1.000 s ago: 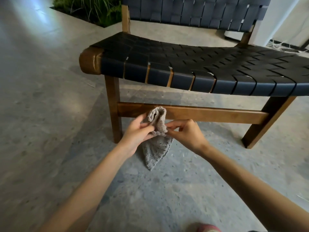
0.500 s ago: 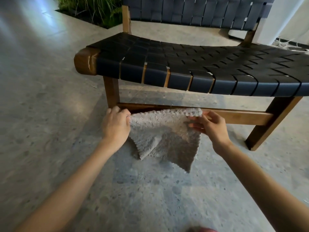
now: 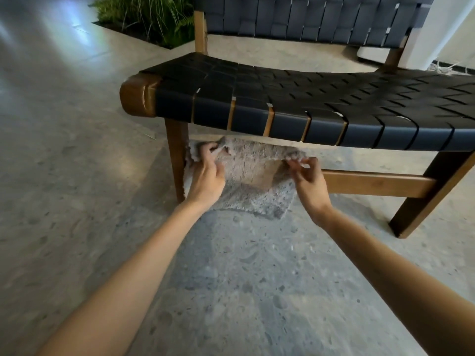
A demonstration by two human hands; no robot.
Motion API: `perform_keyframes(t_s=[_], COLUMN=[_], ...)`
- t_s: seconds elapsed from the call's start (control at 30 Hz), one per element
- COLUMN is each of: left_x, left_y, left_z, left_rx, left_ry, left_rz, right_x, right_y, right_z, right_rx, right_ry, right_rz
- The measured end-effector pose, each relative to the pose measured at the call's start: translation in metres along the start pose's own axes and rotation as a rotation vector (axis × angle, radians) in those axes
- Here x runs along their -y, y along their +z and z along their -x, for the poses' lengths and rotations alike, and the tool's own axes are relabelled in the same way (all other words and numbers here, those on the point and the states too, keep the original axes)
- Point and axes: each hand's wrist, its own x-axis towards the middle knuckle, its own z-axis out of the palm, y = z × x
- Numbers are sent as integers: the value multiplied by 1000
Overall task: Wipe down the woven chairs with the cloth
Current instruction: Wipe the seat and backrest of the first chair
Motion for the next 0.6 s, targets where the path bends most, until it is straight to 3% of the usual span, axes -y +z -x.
perform_keyframes(t_s=[0.1, 0.17, 0.33, 0.43, 0.6], left_x=[17, 29, 50, 50, 59], left_y=[-3, -12, -14, -6, 1], left_z=[-9, -13, -13, -13, -12], left_rx=[175, 260, 232, 160, -119], left_ry=[159, 256, 402, 396, 585], left_rz=[-251, -489, -1232, -1376, -1396], right_x=[-5, -8, -15, -12, -10], right_y=[8, 16, 43, 65, 86], right_z=[-7, -13, -27, -37, -53], right_rx=[223, 279, 312, 275, 302], right_ry=[-291, -470, -647, -752, -826], right_rz=[355, 581, 1151, 1309, 1274])
